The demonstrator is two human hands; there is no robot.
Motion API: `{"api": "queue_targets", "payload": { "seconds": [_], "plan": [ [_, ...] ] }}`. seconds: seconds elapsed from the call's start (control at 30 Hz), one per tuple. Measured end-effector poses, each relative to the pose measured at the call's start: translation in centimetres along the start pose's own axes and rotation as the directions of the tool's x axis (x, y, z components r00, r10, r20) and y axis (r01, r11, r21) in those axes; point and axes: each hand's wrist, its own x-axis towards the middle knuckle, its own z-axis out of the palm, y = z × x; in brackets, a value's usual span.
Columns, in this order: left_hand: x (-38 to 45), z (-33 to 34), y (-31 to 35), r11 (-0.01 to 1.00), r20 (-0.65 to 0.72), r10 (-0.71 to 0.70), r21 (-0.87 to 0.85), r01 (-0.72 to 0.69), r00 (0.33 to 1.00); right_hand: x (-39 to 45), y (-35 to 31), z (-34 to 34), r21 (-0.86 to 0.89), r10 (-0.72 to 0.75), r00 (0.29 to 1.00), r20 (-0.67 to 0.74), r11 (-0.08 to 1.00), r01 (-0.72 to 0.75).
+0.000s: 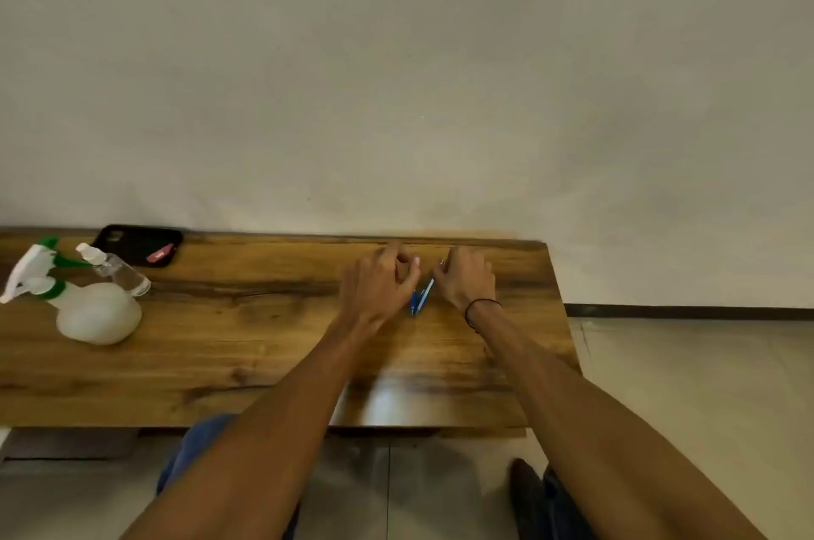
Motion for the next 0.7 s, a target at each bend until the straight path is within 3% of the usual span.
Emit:
{"api": "queue_targets", "payload": {
  "seconds": [0.43, 0.6, 0.7],
  "plan": [
    [1.0, 4.3, -2.8, 0.969, 0.131, -0.241, -0.027, 0.247, 0.962, 2.7, 0.0, 4.8, -0.012, 0.131, 0.984, 0.119, 0.991, -0.13],
    [1.8, 4.8, -3.7, 0.928, 0.204, -0.351, -0.059, 0.369, 0.914, 3.1, 1.1, 4.8, 0.136, 0.173, 0.973, 0.154, 0.971, -0.194],
    [2.8, 5.1, -3.6, 0.883, 0.315, -0.362, -0.184, 0.431, 0.877, 2.9, 1.1, 4.5, 0.255, 0.132, 0.988, 0.075, 0.956, -0.147]
  ]
}}
